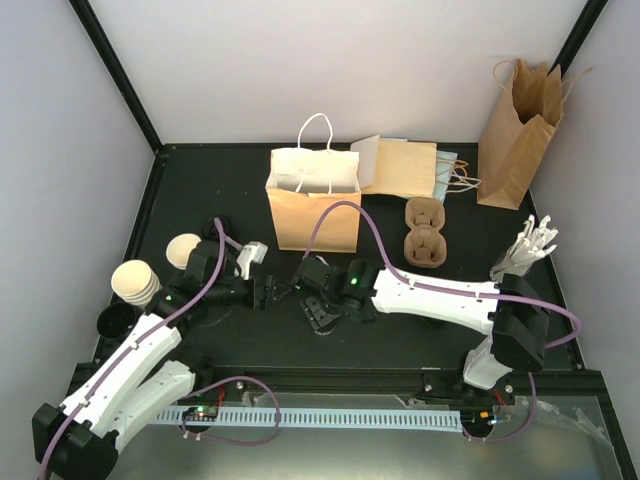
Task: Pack the takeout coffee
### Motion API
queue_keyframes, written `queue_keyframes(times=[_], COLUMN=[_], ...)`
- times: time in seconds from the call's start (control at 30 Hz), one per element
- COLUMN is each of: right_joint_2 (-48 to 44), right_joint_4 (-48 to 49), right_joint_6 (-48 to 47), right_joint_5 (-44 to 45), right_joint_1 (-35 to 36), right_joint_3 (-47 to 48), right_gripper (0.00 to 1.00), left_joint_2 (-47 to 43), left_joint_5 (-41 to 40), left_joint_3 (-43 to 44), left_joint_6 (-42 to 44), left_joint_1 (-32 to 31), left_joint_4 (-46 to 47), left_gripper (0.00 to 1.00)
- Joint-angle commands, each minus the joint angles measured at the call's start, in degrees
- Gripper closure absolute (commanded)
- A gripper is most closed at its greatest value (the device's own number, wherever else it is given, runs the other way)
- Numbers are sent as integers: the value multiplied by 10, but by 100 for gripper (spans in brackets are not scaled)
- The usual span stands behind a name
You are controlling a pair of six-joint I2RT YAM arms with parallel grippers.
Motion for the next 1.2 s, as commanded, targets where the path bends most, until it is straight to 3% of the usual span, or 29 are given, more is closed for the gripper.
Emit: queue_keyframes(times=[0.0, 0.43, 0.63, 0.93, 1.17], right_joint_2=[19, 96, 88, 49, -4], right_joint_4=[-134, -179, -190, -152, -72], right_joint_6=[22, -17, -49, -91, -105], right_joint_5=[-9, 36, 67, 53, -16], right_joint_1=[-1, -2, -4, -18, -67], right_joint_3=[-26, 67, 78, 67, -18], right_gripper=[27, 28, 28, 27, 27], left_joint_2=[1, 31, 61, 67, 54], left_joint_5=[-19, -35, -66, -172, -221], left_joint_3=[23, 50, 91, 192, 242], left_joint_6=[10, 21, 19, 7, -16], left_joint_1=[-3, -3, -2, -1, 9], left_joint_4=[-1, -31, -54, -122, -106], left_gripper=[14, 13, 12, 12, 9])
